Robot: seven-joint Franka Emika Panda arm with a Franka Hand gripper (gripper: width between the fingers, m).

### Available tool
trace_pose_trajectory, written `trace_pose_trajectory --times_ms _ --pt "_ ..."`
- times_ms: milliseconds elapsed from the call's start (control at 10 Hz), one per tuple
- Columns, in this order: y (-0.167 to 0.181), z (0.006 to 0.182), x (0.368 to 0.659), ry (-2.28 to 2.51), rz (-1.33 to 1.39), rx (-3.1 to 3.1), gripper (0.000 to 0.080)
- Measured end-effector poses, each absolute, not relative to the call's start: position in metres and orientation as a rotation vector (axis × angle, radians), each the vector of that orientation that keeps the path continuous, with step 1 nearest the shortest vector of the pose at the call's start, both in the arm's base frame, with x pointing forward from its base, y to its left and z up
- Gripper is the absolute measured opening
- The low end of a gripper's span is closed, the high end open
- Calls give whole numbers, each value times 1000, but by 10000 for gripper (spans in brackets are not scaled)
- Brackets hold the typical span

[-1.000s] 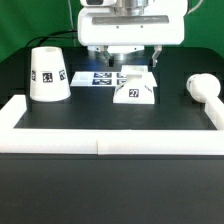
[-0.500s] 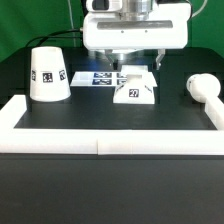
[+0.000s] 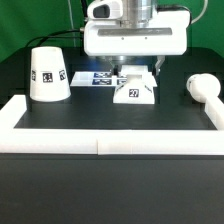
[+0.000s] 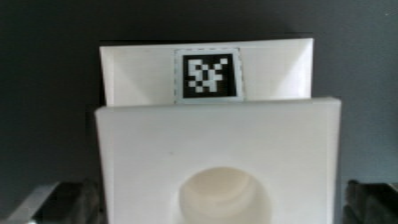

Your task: Assemble lamp

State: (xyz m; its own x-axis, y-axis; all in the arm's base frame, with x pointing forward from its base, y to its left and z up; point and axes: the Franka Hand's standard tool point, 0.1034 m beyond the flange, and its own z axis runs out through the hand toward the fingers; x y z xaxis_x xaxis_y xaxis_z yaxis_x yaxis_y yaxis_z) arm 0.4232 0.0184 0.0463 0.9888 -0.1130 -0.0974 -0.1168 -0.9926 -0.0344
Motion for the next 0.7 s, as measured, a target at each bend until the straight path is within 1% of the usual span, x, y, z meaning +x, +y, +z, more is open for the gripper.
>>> trace_pose_trajectory --times_ms 100,200,700 --pt "18 46 423 179 147 -3093 570" --pt "18 46 423 179 147 -3093 534" --pt "18 46 423 178 148 -3093 534"
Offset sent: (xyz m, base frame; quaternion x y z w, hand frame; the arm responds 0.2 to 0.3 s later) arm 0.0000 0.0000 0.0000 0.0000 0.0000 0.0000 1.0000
